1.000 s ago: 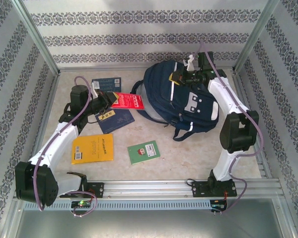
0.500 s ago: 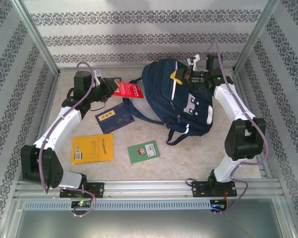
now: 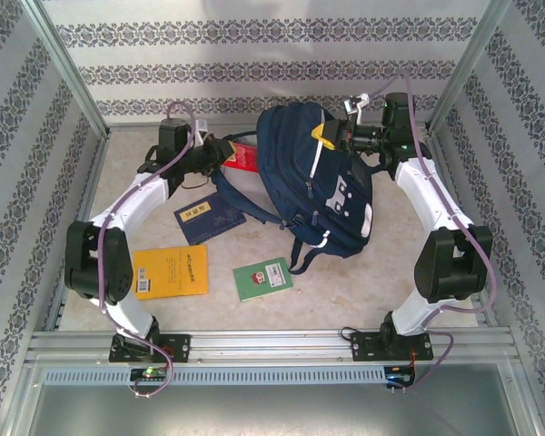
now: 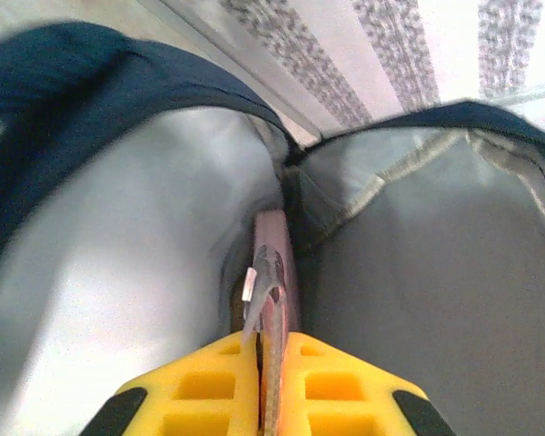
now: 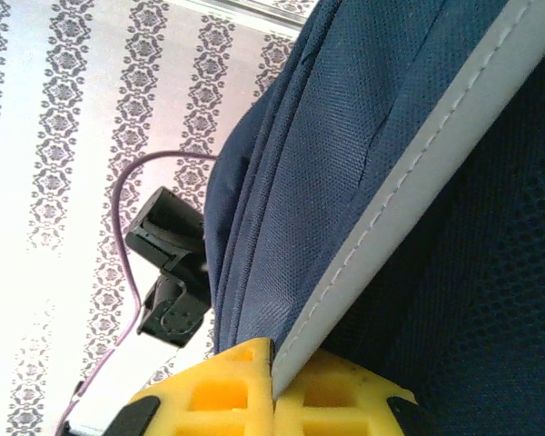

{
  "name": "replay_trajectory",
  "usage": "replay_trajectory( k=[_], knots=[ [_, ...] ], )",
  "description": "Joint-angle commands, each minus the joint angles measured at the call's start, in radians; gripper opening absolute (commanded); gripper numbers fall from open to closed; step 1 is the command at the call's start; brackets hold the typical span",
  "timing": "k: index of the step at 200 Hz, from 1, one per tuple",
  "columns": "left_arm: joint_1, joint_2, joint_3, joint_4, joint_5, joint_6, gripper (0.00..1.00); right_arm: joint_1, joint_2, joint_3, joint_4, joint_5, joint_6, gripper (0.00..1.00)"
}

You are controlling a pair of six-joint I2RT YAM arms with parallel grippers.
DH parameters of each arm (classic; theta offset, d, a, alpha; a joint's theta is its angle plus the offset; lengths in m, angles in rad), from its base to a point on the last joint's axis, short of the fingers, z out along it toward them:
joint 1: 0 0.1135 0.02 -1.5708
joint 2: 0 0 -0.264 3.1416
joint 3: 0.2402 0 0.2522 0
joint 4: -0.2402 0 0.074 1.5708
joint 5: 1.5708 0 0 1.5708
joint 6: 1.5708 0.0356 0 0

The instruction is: Pack books, pencil case, and school supplies into a backpack

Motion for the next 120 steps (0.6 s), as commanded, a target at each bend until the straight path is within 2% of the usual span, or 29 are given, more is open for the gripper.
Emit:
replay_trajectory(
  k=[1,31,61,100,111,120],
  knots=[
    [-0.056,0.047,0.082,0.087,0.124,0.045,0.06,0.002,-0.067,0.016,0.196,-0.082,0.039,0.0],
    [-0.113,0.122,0.123,0.078,0.173,0.053,0.0,0.002,-0.06,0.016,0.248,-0.083,0.081,0.0],
    [-0.19,0.174,0.07,0.147,0.125,0.014,0.0,0.004,-0.047,0.037,0.274,-0.081,0.114,0.0],
    [-0.307,0.284,0.087,0.27,0.075,-0.055,0.03,0.006,-0.039,0.039,0.301,-0.078,0.128,0.0],
    [-0.34,0.323,0.115,0.282,0.071,-0.066,0.09,0.006,-0.036,0.039,0.304,-0.077,0.128,0.0],
    [-0.364,0.349,0.149,0.254,0.058,-0.058,0.26,0.006,-0.035,0.036,0.301,-0.072,0.124,0.0]
  ],
)
